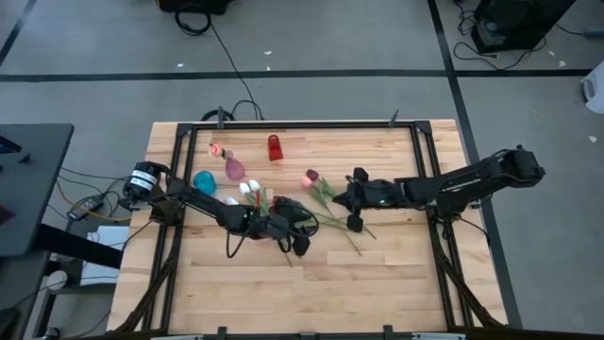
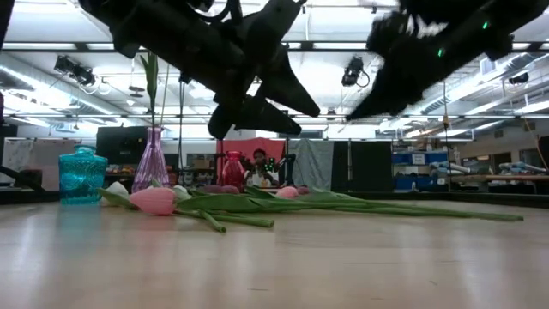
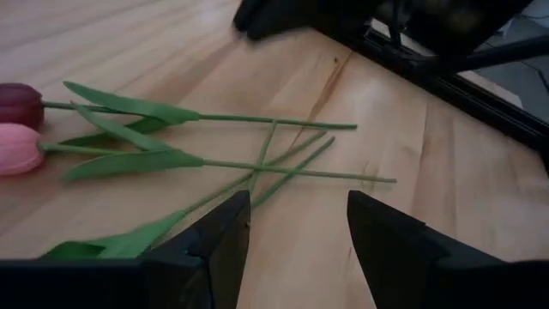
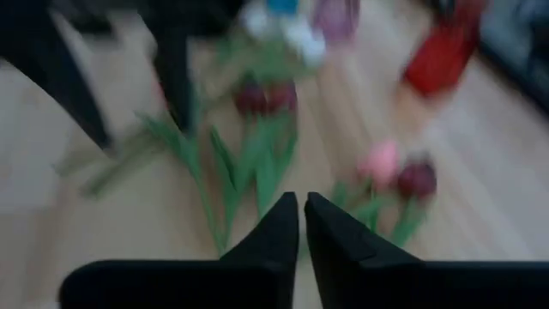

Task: Sort flowers into vase by color
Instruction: Put the pink flower into the purple vase

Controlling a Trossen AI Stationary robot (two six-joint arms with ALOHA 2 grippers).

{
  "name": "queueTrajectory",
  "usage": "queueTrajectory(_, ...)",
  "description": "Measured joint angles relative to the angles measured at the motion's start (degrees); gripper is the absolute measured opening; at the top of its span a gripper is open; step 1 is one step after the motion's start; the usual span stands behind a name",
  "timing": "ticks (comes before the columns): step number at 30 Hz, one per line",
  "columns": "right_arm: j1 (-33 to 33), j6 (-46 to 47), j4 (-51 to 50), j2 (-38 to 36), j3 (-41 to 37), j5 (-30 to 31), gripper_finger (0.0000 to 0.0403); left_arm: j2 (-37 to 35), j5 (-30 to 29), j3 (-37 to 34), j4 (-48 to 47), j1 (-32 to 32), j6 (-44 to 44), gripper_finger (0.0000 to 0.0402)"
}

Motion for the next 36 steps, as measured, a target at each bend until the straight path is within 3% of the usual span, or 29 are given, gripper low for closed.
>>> queueTrajectory(11,-1.73,5.10,-8.01,18.68,7.54,-5.25,0.0118,0.00,-0.67,0.00,-0.45,0.10,-0.43,0.0202)
queueTrajectory(21,-1.40,5.58,-8.03,23.32,10.95,-4.21,0.0124,0.00,-0.71,0.00,-2.02,-0.55,-1.30,0.0202)
queueTrajectory(25,-1.92,5.65,-7.58,24.75,10.95,-3.93,0.0102,0.00,-0.71,0.00,-2.92,-0.54,-1.97,0.0202)
queueTrajectory(31,-2.55,5.26,-7.12,25.60,11.11,-3.91,0.0014,0.00,-0.72,0.00,-3.06,-0.52,-2.01,0.0202)
queueTrajectory(36,-2.55,2.71,-10.54,21.42,10.75,-0.09,0.0011,0.00,-0.72,0.00,-3.28,-0.52,-2.01,0.0202)
